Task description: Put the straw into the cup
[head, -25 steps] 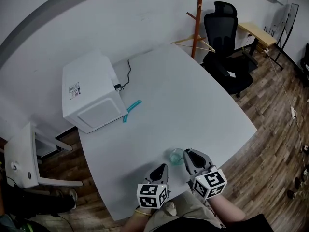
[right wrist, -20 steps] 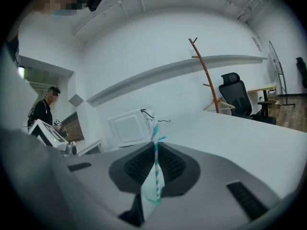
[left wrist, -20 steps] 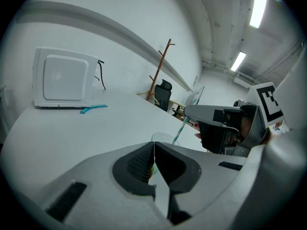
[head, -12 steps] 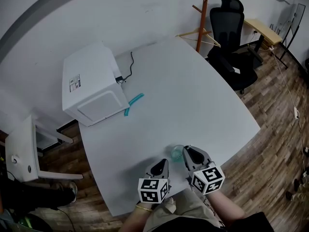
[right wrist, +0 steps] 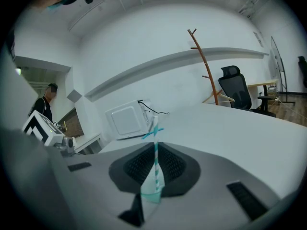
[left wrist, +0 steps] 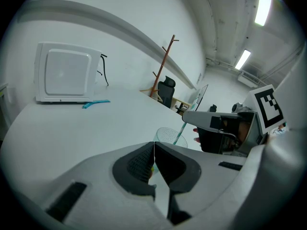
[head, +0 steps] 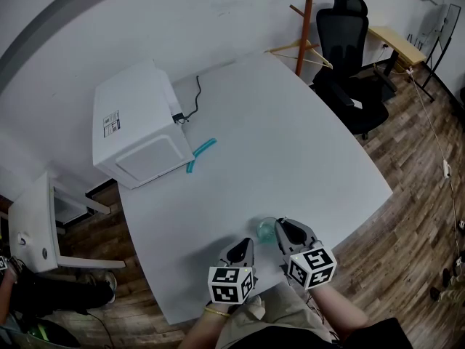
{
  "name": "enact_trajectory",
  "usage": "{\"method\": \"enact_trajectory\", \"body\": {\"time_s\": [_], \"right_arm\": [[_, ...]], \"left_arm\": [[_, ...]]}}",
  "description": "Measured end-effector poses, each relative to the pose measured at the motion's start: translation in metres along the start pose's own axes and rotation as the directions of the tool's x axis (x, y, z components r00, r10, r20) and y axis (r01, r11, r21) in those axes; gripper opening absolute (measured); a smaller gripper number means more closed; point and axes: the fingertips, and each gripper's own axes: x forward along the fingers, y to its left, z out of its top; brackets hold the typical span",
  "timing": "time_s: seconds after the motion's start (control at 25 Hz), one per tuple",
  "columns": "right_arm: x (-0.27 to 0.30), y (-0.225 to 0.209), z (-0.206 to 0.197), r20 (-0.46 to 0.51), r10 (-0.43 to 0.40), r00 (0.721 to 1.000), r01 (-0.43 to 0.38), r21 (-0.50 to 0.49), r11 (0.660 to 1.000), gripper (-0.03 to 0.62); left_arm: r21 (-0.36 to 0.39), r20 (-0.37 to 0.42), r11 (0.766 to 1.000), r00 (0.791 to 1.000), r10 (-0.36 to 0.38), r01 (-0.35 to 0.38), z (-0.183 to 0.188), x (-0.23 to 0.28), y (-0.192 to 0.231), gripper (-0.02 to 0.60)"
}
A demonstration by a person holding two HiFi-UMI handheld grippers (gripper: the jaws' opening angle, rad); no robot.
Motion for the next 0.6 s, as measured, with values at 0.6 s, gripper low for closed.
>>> {"method": "enact_trajectory", "body": {"time_s": [0.6], "right_arm": [[0.0017,-0.0035,-0.009,-0.034,-0.02,0.999,0.02,-0.001,1.0,0.183]], "left_arm": [[0.004,0.005,1.0,1.0,-0.008,0.008,0.0006,-0.0021,-0.002,0.018]]}}
